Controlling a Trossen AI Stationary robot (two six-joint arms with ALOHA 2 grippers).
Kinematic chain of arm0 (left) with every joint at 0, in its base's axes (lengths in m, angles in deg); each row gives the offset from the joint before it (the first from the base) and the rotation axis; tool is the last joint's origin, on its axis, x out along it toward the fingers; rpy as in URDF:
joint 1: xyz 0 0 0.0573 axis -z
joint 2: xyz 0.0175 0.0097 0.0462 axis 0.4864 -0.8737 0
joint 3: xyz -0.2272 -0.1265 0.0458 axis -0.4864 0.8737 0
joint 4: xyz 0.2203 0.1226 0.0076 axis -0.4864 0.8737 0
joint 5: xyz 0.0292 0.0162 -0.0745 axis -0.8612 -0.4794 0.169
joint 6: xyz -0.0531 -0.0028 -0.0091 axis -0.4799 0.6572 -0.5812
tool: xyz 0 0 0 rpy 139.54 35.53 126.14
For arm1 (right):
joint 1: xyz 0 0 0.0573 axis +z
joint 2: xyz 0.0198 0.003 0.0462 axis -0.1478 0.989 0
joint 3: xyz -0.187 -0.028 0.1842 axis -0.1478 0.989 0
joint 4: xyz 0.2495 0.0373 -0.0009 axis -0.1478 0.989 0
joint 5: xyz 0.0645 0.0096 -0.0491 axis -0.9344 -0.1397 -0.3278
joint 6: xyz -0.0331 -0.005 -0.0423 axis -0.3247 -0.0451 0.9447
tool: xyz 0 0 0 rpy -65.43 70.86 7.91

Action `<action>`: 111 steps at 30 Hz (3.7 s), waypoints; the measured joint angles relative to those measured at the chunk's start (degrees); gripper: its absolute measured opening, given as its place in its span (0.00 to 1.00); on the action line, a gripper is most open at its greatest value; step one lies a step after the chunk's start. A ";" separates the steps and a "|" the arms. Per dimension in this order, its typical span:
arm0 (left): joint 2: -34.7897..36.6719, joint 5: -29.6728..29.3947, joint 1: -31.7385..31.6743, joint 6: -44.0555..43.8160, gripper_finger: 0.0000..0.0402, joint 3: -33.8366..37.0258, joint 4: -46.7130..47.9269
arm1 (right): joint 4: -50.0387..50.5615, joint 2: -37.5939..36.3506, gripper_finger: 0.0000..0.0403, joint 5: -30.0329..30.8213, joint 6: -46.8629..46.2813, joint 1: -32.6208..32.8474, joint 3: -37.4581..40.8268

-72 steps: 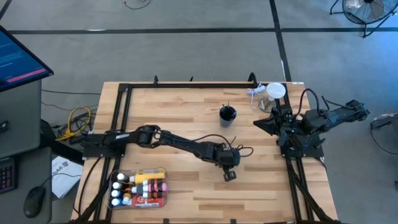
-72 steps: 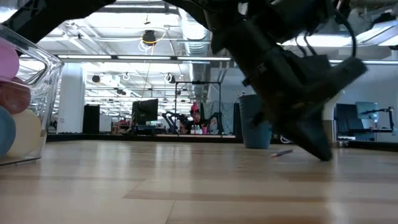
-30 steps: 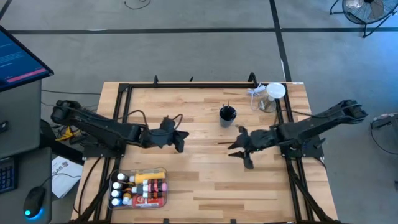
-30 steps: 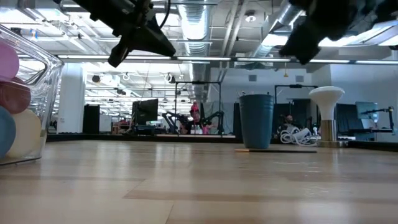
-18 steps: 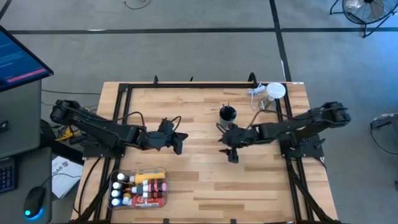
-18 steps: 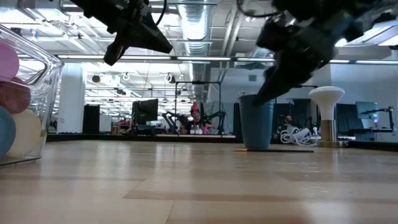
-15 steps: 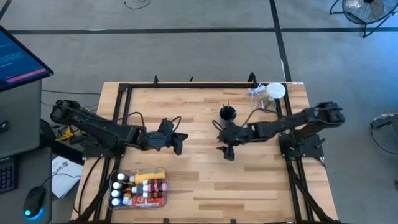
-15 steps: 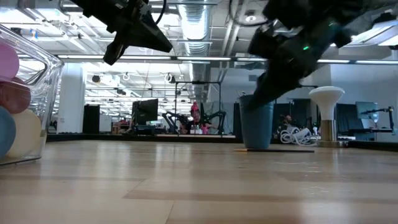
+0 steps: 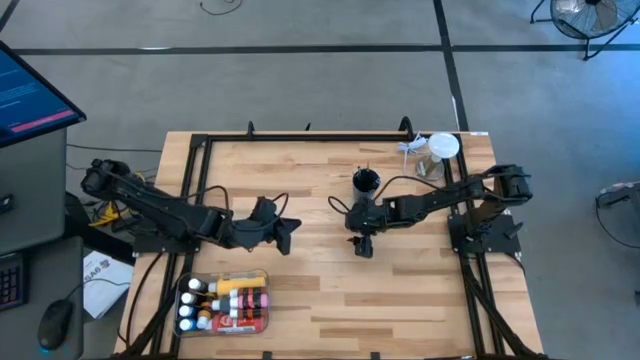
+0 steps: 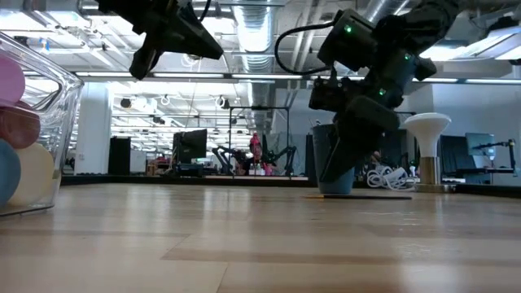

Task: Pick & Place Paint Supplies
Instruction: Put the paint brush into the blue cup

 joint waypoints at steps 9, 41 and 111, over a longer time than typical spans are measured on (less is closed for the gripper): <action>-0.02 -1.16 0.37 -0.40 0.00 0.00 -0.22 | 1.01 -0.33 0.62 -0.13 -0.17 0.31 -0.11; -0.02 -2.53 0.89 -0.30 0.00 0.00 -0.63 | 1.68 -0.42 0.41 1.16 -5.54 3.07 -4.20; -0.04 -3.54 2.20 0.54 0.00 0.00 -0.96 | 8.98 8.39 0.46 -1.63 -11.15 -2.49 -8.98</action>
